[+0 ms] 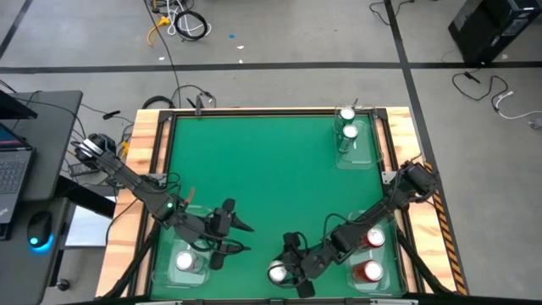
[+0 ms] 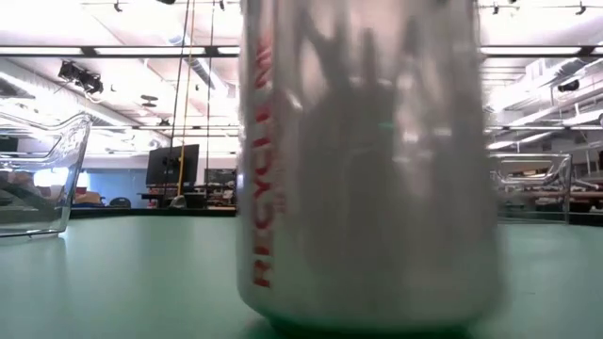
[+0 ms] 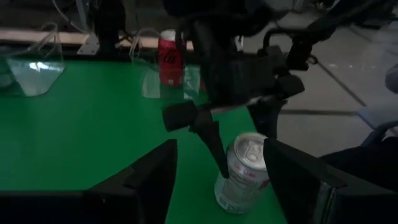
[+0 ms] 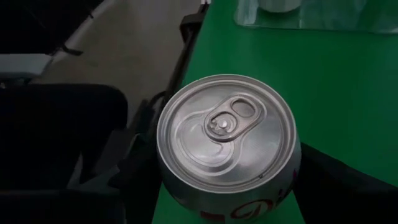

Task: Sort soda cans
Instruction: Put the bottom red/white soda can into the left transparent bin

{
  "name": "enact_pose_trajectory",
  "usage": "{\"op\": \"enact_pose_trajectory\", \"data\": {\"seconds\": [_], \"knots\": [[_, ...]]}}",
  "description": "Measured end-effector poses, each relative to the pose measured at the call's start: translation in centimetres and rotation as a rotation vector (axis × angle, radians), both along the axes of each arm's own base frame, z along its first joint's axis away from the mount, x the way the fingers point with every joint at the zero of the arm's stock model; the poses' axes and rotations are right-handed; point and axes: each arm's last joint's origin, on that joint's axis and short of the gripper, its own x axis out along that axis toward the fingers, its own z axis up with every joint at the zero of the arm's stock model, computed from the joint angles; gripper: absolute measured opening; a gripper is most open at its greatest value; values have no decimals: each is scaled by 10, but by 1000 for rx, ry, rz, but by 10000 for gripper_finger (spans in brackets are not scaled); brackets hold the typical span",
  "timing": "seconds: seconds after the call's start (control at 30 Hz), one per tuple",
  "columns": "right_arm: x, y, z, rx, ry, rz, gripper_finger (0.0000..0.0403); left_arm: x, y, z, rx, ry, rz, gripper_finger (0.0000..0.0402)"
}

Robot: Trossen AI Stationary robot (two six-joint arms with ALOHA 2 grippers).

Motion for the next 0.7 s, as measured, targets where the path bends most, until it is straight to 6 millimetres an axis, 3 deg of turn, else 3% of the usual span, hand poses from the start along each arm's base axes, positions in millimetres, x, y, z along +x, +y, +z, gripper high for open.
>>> {"op": "enact_pose_trajectory", "data": {"seconds": [0.2, 0.4, 0.7], "knots": [[5, -13, 15, -48, -28, 6, 287, -7, -5, -5, 14, 75, 1, 219], [11, -40, 41, -76, -83, -34, 287, -21, -14, 6, 37, 245, 1, 175], [30, -81, 64, -50, -194, -48, 287, -54, -17, 20, -57, 573, 120, 60]]}}
